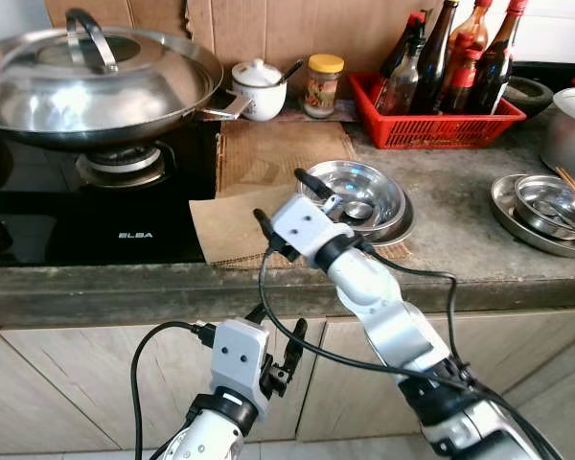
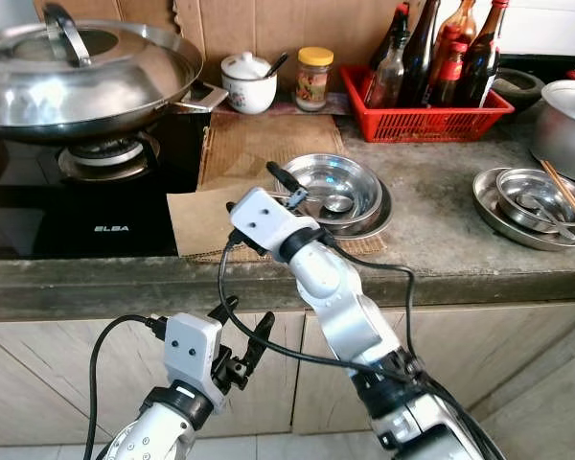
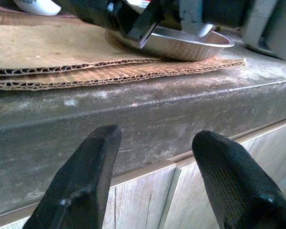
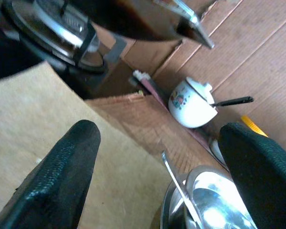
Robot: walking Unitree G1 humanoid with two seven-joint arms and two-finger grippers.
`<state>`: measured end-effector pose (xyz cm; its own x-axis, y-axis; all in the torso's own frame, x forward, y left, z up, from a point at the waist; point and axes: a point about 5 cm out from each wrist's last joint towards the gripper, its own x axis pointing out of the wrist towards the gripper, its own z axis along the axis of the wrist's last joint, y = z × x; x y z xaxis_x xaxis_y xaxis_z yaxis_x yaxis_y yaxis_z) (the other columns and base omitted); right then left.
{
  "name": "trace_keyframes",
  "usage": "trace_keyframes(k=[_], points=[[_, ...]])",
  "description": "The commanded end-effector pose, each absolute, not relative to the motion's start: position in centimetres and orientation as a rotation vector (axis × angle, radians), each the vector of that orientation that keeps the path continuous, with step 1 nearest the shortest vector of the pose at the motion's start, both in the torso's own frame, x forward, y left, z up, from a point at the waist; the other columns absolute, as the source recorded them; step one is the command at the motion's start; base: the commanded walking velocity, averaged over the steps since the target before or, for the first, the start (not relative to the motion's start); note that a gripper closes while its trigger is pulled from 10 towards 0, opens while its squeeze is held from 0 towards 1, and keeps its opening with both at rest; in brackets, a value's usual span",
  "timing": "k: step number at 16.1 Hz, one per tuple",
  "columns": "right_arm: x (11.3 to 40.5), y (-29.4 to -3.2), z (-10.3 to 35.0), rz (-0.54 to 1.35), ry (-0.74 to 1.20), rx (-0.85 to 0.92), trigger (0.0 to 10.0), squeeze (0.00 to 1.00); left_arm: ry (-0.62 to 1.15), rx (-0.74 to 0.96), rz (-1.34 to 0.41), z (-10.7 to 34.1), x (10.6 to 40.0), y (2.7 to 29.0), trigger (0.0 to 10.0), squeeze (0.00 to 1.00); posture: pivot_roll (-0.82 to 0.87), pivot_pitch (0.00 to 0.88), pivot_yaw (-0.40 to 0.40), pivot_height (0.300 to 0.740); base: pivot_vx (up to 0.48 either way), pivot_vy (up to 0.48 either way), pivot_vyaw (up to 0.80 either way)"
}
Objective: Kitchen organization
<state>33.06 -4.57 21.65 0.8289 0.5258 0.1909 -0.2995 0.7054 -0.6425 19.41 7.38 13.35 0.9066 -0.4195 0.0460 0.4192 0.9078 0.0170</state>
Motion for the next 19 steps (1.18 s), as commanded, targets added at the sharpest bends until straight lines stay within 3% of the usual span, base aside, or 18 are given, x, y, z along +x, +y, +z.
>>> trace_keyframes(k=[1,8,16,17,18,19], points=[[33.7,-4.7,21.9,0.448,-0.379,-0.663,10.0,0.00,-0.070,0.001,-0.433,14.0,19.1,7.2,10.0,0.00,0.19,0.110,-0.087,0.740,0.000,0.000,0.00],[35.5,-6.1,22.1,0.335,-0.333,-0.716,10.0,0.00,-0.154,-0.022,-0.427,15.6,19.5,7.1,10.0,0.00,0.19,0.116,-0.090,0.740,0.000,0.000,0.00],[35.7,-6.3,22.5,0.308,-0.346,-0.692,10.0,0.00,-0.162,-0.005,-0.401,15.6,19.8,7.5,10.0,0.00,0.19,0.103,-0.090,0.740,0.000,0.000,0.00],[35.6,-6.6,22.5,0.298,-0.342,-0.696,9.5,0.00,-0.161,-0.004,-0.401,15.6,19.8,7.5,10.0,0.00,0.19,0.101,-0.093,0.740,0.000,0.000,0.00],[35.6,-6.7,22.6,0.287,-0.346,-0.693,6.4,0.00,-0.162,-0.004,-0.401,15.6,19.9,7.5,10.0,0.00,0.19,0.099,-0.094,0.740,0.000,0.000,0.00],[35.3,-7.1,22.7,0.271,-0.355,-0.686,0.0,0.00,-0.163,0.000,-0.401,15.6,20.0,7.6,10.0,0.00,0.19,0.099,-0.092,0.740,0.000,0.000,0.00]])
